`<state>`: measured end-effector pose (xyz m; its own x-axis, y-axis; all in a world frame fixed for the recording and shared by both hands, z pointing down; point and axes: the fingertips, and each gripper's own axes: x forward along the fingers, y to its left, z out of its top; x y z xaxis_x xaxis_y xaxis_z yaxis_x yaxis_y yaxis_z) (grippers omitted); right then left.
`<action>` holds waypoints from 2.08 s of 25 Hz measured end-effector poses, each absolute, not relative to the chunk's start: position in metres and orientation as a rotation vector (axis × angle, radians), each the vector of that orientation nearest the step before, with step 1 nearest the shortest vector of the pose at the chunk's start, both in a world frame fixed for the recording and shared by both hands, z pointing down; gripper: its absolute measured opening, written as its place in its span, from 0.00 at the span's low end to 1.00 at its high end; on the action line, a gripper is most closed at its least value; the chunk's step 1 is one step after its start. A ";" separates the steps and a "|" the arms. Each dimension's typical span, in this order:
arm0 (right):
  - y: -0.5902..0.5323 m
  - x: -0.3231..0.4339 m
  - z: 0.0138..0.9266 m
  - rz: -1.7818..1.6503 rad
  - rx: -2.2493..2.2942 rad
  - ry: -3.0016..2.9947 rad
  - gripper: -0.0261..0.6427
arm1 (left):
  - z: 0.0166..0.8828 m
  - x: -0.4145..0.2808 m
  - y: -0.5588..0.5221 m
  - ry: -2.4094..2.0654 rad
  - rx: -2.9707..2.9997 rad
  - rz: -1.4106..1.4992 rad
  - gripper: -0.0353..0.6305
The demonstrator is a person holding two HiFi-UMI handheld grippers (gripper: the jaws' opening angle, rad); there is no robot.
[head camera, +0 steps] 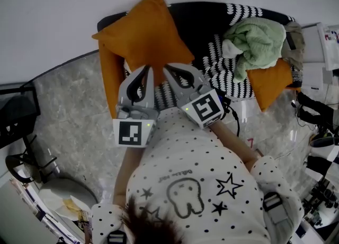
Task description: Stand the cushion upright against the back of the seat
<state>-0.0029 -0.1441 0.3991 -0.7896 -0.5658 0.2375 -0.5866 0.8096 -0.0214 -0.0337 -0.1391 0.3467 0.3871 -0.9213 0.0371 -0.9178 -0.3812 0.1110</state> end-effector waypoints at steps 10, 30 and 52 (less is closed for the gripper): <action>-0.141 0.000 0.398 0.139 0.897 -2.780 0.04 | 0.348 -0.025 -0.135 -1.649 2.533 -0.047 0.03; -0.131 0.011 0.398 0.176 0.949 -2.764 0.04 | 0.350 -0.022 -0.124 -1.640 2.524 -0.050 0.03; -0.140 0.011 0.403 0.198 0.946 -2.752 0.03 | 0.353 -0.024 -0.133 -1.632 2.509 -0.052 0.04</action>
